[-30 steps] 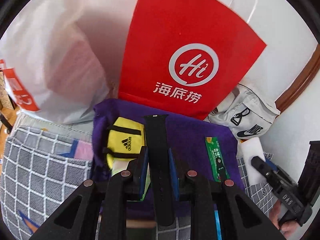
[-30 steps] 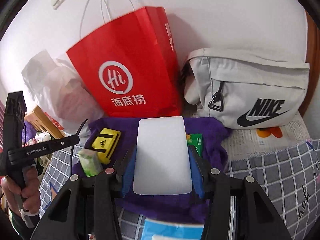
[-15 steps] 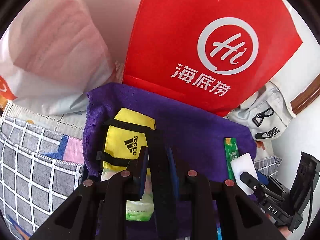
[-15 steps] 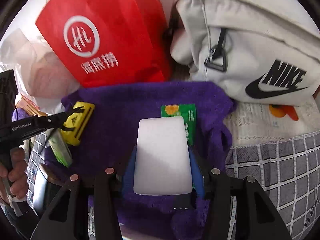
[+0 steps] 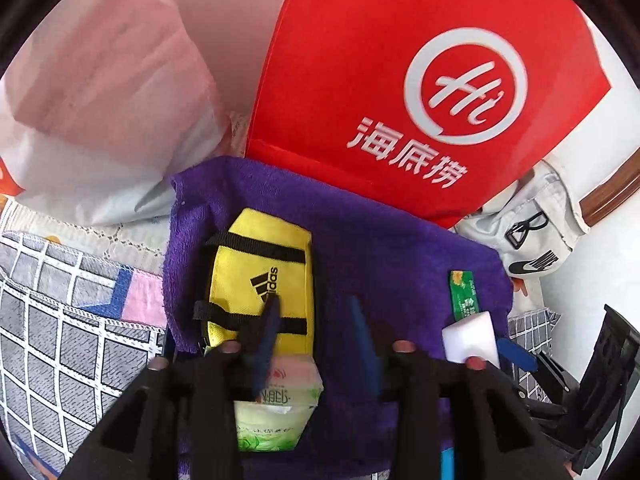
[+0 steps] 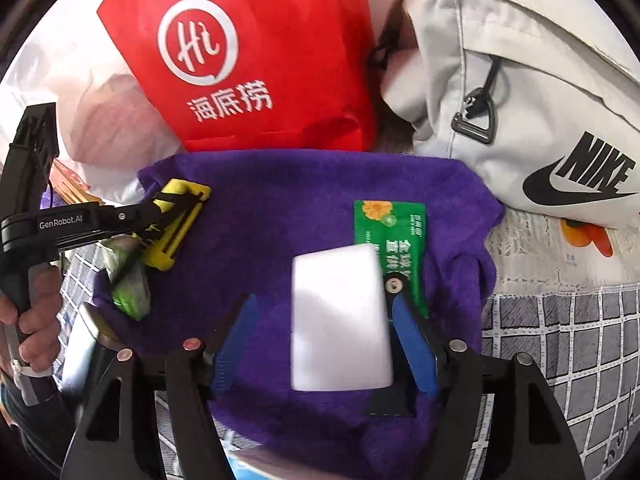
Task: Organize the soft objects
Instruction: 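Lift both open tools off the towel and move back over the bed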
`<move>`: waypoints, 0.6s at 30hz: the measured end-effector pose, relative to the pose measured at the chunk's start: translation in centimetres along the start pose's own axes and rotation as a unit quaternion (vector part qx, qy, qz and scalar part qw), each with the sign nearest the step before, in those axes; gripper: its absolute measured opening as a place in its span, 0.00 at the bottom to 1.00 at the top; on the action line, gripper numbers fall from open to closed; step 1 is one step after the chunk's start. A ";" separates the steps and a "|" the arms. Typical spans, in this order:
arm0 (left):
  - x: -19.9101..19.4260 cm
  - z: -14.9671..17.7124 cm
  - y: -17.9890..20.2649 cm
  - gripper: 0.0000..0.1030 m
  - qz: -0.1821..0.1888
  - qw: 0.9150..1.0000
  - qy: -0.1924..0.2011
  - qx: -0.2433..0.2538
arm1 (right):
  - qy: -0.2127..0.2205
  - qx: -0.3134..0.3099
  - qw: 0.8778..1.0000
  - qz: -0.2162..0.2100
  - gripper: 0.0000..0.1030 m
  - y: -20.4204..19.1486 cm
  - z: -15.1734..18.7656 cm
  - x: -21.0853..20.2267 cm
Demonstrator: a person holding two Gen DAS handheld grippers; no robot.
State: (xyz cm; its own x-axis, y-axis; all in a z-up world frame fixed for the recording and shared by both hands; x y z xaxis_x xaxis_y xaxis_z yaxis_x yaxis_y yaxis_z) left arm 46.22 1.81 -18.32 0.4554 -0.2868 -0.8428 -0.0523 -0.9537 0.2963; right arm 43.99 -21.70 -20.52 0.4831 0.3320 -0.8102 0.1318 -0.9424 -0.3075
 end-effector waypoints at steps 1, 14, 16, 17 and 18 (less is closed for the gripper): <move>-0.3 0.0 0.1 0.38 -0.002 1.000 0.003 0.002 | 0.003 0.002 1.000 -0.001 0.68 -0.1 0.0 -0.1; -6.0 3.1 0.2 0.39 -0.039 0.999 0.016 0.018 | 0.046 -0.011 0.999 -0.008 0.65 -4.0 3.5 -5.7; -7.5 4.3 -0.2 0.39 -0.044 0.999 0.017 0.018 | 0.049 -0.030 0.998 0.006 0.60 -5.2 4.9 -6.4; -7.9 4.7 -0.3 0.39 -0.046 0.999 0.018 0.018 | 0.050 -0.042 0.998 0.013 0.56 -6.0 5.9 -6.9; -8.7 5.2 -0.6 0.39 -0.050 0.998 0.020 0.017 | 0.049 -0.046 0.998 0.016 0.50 -6.3 6.4 -7.2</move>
Point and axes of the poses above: each gripper's, at about its wrist camera, not at the fingertips, and x roughly the way its jaws point, y to its right, z to its underside, the point moved 2 cm from there along x, roughly the way its jaws point, and after that the axes turned 6 degrees about x, right-handed, at the moved point
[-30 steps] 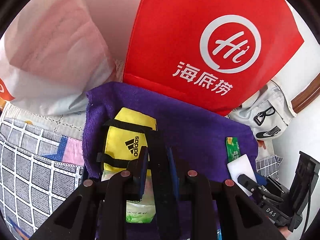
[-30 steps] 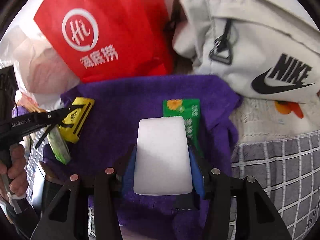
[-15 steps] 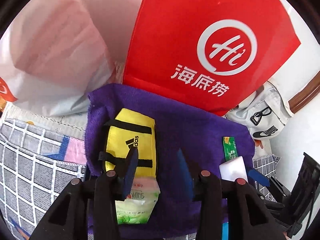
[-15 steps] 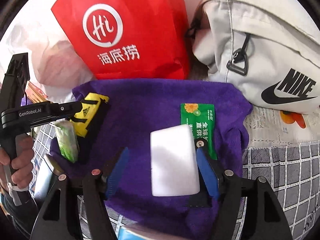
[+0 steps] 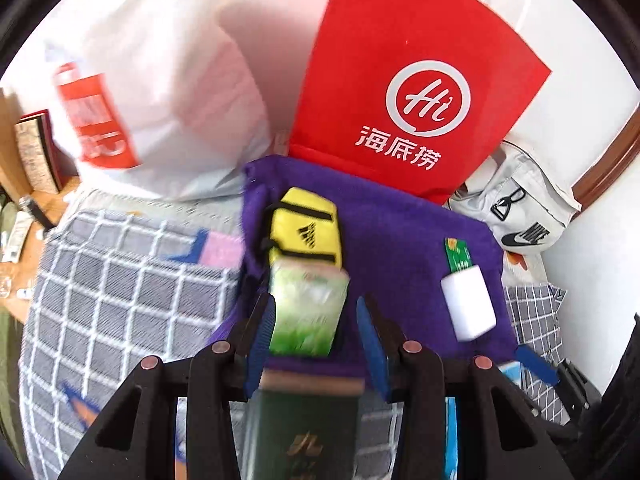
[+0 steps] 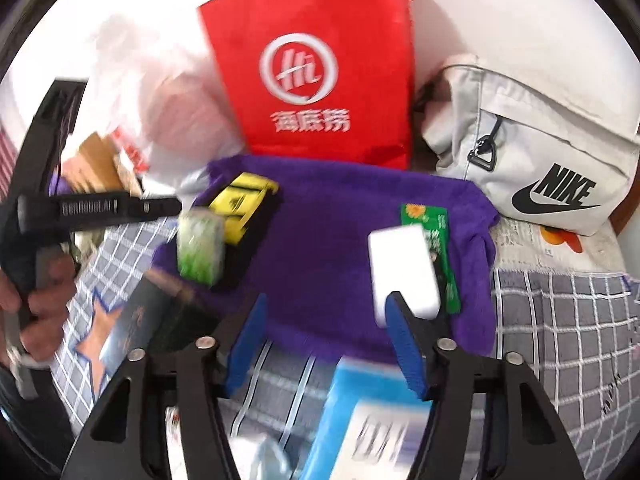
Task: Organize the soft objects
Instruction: 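Lift both open tools off the towel and move back over the bed, then grasp the white gloves with the right tool while the left tool grasps the white wipe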
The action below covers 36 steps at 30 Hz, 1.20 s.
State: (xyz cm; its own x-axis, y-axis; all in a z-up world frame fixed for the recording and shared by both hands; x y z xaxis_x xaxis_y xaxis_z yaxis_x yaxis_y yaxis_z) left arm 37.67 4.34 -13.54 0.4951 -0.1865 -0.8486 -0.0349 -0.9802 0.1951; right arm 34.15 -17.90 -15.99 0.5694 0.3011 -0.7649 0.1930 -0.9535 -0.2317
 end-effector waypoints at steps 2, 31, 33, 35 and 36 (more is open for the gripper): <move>-1.3 1.0 -0.4 0.39 -0.008 1.000 0.004 0.001 | -0.005 -0.006 1.000 -0.001 0.43 -0.9 1.5 -0.9; -6.3 20.3 -5.1 0.46 -0.029 0.998 -0.047 0.003 | -0.058 0.101 0.993 -0.025 0.49 -0.6 19.3 -4.5; -6.2 21.1 -5.3 0.46 -0.027 0.998 -0.052 0.000 | -0.061 0.122 0.990 -0.037 0.49 -0.3 19.1 -4.3; -6.1 21.7 -5.4 0.46 -0.024 0.998 -0.056 0.000 | -0.057 0.135 0.988 -0.046 0.49 -0.3 18.9 -4.1; -6.0 22.0 -5.3 0.46 -0.021 0.998 -0.058 0.002 | -0.054 0.138 0.988 -0.047 0.49 -0.4 18.7 -3.9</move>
Point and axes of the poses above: each gripper's, at about its wrist camera, not at the fingertips, and x roughly the way its jaws point, y to its right, z to its underside, the point moved 2 cm from there along x, roughly the way its jaws point, and after that the axes turned 6 degrees about x, right-handed, at the moved point
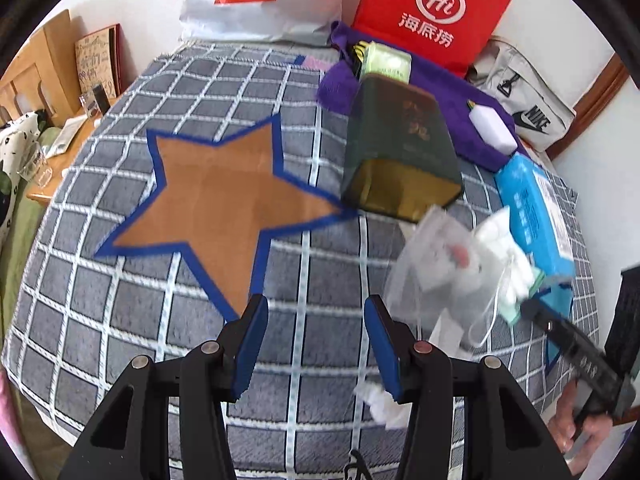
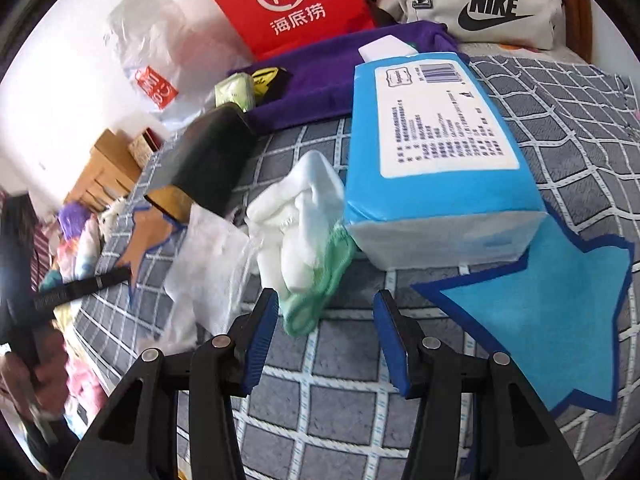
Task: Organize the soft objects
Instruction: 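Grasp the white gloves with the right tool while the left tool grasps the white wipe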
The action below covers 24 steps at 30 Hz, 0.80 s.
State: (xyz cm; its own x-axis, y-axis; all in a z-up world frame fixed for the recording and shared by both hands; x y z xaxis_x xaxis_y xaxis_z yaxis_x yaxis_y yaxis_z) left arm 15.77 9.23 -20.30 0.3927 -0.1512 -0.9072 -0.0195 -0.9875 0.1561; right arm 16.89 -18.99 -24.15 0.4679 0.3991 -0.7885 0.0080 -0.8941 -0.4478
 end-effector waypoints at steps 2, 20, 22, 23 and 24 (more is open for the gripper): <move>0.1 0.4 0.2 0.46 0.011 1.000 -0.001 0.005 | 0.003 0.006 1.000 0.002 0.49 -0.3 -0.3 0.4; 1.8 4.8 7.5 0.38 0.002 0.991 -0.020 0.135 | 0.018 -0.048 0.998 0.020 0.15 -1.6 2.2 -2.7; 1.7 4.6 7.1 0.28 -0.005 0.992 -0.017 0.128 | 0.015 -0.056 0.998 0.023 0.15 -1.3 3.0 -3.6; 1.7 4.6 6.9 0.27 0.002 0.993 -0.016 0.121 | 0.013 -0.060 0.998 0.026 0.15 -1.1 3.5 -4.1; 1.6 4.5 6.5 0.25 0.008 0.994 -0.016 0.111 | 0.012 -0.061 0.998 0.030 0.15 -0.8 4.0 -4.5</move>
Point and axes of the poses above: each gripper's, at about its wrist camera, not at the fingertips, and x roughly the way its jaws point, y to its right, z to its underside, the point moved 2 cm from there along x, roughly the way its jaws point, and after that the axes turned 6 degrees about x, right-handed, at the moved point
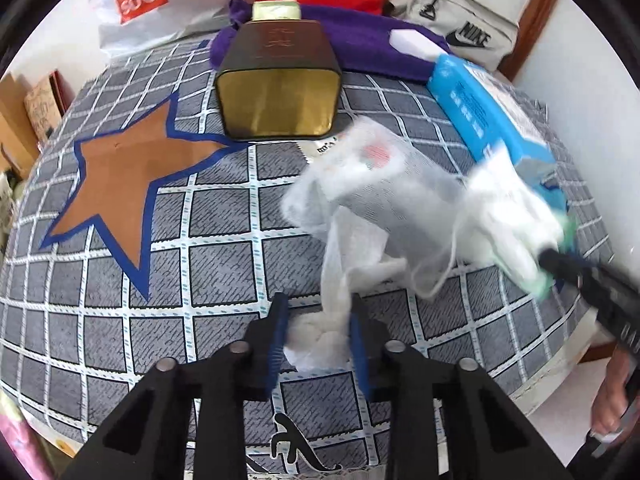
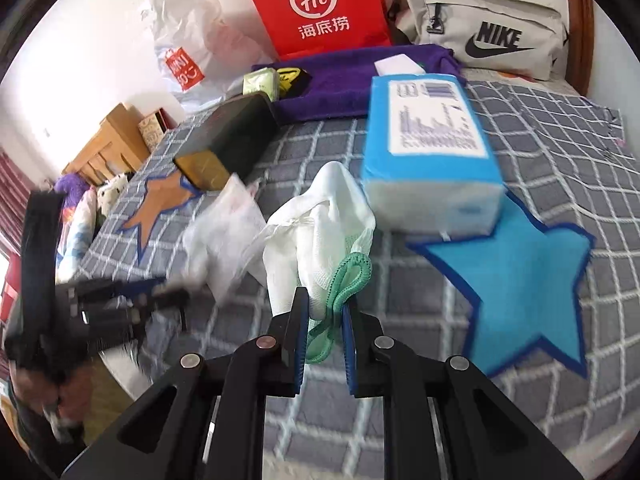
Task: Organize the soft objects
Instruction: 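Grasp the white gloves with the right tool while the left tool grasps the white wipe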
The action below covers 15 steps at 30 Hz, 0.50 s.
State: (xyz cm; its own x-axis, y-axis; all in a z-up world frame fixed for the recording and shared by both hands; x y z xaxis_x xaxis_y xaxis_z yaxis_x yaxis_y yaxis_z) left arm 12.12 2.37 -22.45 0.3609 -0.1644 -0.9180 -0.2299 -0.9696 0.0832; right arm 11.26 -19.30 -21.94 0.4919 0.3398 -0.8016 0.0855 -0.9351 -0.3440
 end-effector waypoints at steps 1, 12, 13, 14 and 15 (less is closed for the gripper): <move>-0.1 0.0 -0.3 0.24 0.002 1.000 0.001 -0.008 | -0.002 0.000 1.000 0.005 0.15 0.4 0.5 -0.4; -0.7 0.6 -3.0 0.24 -0.018 0.999 0.002 -0.048 | -0.017 0.009 0.998 0.053 0.65 5.4 3.9 -3.5; -0.7 0.4 -3.0 0.24 -0.015 0.999 0.002 -0.052 | -0.008 0.003 0.998 0.061 0.72 5.4 3.8 -3.8; -0.7 0.4 -3.2 0.24 -0.012 0.998 0.003 -0.056 | 0.003 -0.004 0.998 0.068 0.76 5.2 3.6 -4.0; -0.7 0.3 -3.3 0.24 -0.011 0.998 0.003 -0.059 | 0.016 -0.012 0.997 0.073 0.76 5.0 3.3 -4.1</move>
State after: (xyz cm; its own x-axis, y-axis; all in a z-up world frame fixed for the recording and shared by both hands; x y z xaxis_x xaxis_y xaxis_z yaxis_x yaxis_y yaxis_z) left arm 12.31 5.76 -22.19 0.3706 -0.1431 -0.9177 -0.1138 -0.9876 0.1081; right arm 6.83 -25.03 -21.97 0.5279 0.1976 -0.8260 0.0319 -0.9765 -0.2131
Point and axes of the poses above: each gripper's, at about its wrist camera, not at the fingertips, and x roughly the way its jaws point, y to its right, z to its underside, the point moved 2 cm from there along x, roughly the way its jaws point, and after that the axes turned 6 degrees about x, right-handed, at the moved point
